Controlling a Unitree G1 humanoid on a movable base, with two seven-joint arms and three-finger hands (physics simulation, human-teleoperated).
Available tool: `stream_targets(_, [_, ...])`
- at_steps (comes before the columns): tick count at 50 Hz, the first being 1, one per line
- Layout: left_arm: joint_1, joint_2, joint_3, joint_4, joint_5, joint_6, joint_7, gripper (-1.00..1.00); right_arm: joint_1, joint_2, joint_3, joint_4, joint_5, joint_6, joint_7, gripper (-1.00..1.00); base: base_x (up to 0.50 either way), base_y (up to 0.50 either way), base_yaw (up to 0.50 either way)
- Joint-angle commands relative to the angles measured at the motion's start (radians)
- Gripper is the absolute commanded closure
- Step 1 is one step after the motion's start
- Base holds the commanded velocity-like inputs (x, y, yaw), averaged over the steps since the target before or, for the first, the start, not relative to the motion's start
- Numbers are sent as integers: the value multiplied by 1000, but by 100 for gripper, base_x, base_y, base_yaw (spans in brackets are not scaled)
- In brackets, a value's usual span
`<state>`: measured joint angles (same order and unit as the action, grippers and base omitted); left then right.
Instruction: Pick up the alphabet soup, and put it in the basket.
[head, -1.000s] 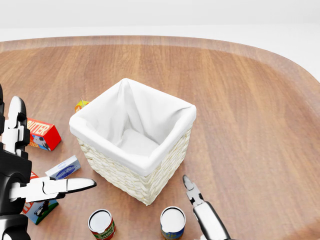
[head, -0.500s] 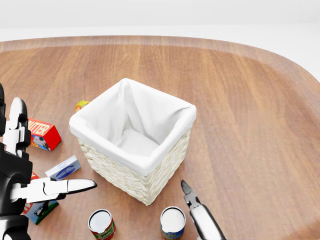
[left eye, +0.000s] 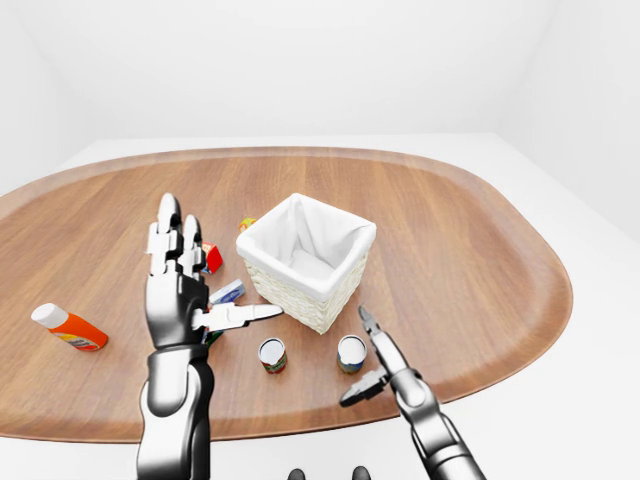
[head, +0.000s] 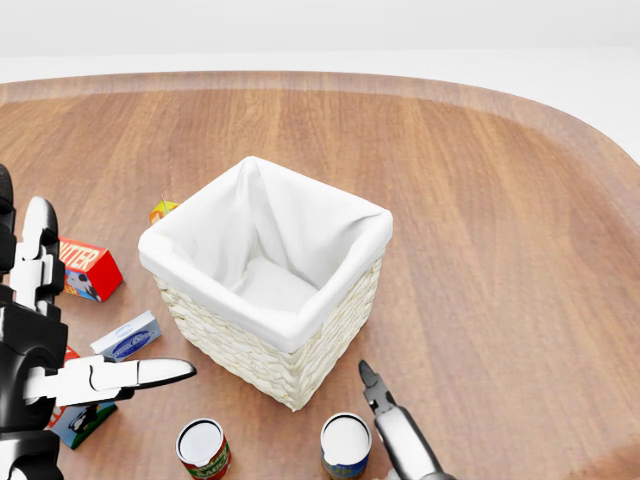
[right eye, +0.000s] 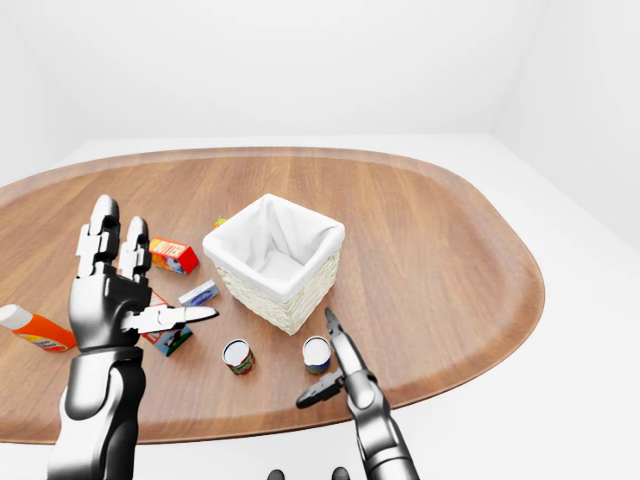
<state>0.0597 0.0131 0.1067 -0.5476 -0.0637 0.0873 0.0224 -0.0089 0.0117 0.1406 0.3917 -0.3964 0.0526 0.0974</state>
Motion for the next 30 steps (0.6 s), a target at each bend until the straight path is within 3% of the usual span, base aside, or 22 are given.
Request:
stream_targets(1, [0,0,-2,3,1,0,0,-100,-30,4,-6,58,-3,-26,-13,-100,0,0,0])
stream_targets(19, [2,-1,-5,9,3,0,0,-100,-76,14,-7,163,-19,-79,-37,-100,0,0,0])
stream_targets(30, [2,-1,-7,6,5,0,0,-100,-92,15,-12,209,-26,-96,-41,-100,0,0,0])
